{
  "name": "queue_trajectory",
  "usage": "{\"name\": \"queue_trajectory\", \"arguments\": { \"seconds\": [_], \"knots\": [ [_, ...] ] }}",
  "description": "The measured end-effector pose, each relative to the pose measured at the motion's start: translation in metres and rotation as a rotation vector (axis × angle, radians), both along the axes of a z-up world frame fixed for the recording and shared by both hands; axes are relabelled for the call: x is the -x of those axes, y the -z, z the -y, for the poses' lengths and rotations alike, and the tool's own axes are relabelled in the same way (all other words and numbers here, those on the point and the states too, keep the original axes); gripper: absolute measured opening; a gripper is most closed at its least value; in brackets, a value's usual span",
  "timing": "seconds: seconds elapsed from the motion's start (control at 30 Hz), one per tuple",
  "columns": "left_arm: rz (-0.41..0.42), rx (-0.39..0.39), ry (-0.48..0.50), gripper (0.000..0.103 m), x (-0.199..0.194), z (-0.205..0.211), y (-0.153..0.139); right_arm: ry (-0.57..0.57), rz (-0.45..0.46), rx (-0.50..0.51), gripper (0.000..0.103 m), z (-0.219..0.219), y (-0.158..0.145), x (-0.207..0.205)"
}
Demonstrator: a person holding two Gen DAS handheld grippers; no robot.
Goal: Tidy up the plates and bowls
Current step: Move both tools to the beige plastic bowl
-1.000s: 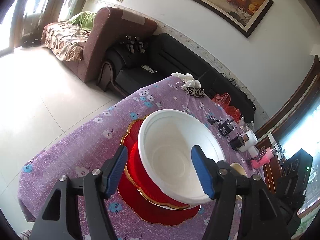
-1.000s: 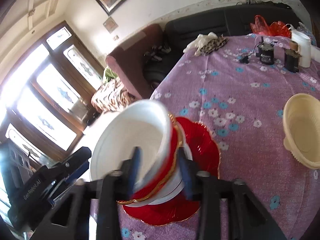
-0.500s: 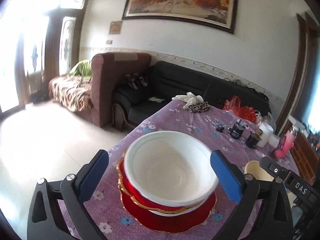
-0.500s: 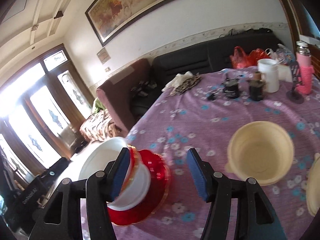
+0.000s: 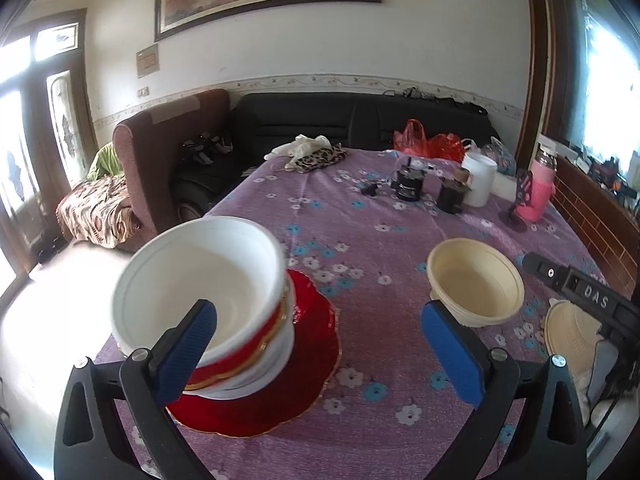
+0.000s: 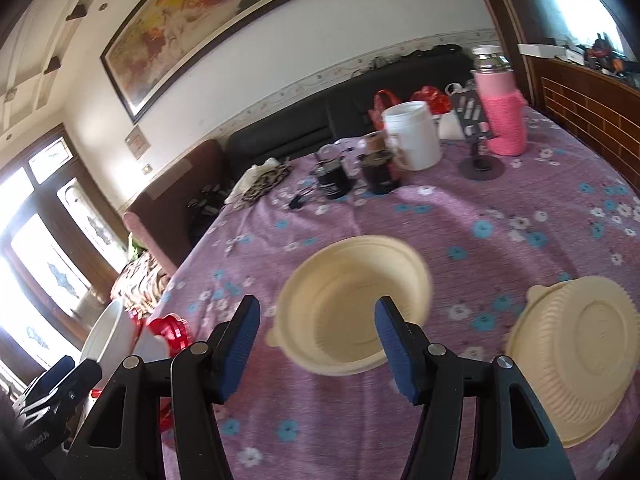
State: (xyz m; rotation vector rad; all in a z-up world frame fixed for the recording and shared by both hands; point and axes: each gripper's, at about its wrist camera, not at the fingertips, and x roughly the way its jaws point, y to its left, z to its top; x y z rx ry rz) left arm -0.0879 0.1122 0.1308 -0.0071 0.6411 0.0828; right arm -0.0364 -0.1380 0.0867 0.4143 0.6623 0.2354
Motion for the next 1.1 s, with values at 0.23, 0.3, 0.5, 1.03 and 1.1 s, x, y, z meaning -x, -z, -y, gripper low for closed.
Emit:
{"name": "queue_trajectory", "arguments": {
  "seconds": [0.23, 0.3, 0.5, 1.03, 1.1],
  "knots": [
    [-0.032, -0.035, 0.031, 0.102, -0.007, 0.029, 0.006, 0.076, -0.002, -0.007, 0.064, 0.038, 0.004, -0.027],
    [-0.042, -0.039, 0.037, 0.102, -0.009, 0.034, 0.008, 0.088, 0.004, -0.008, 0.064, 0.044, 0.004, -0.034],
    [-0.069, -0.06, 0.061, 0.102, -0.018, 0.053, 0.014, 0.124, 0.021, -0.026, 0.065, 0.06, 0.014, -0.046],
    [-0.19, 0.106, 0.158, 0.102, -0.07, 0.085, 0.051, 0.089, -0.075, -0.026, 0.065, 0.064, 0.042, -0.055],
    [-0.204, 0.133, 0.154, 0.102, -0.079, 0.085, 0.055, 0.079, -0.089, -0.025, 0.065, 0.061, 0.046, -0.057]
  ]
}}
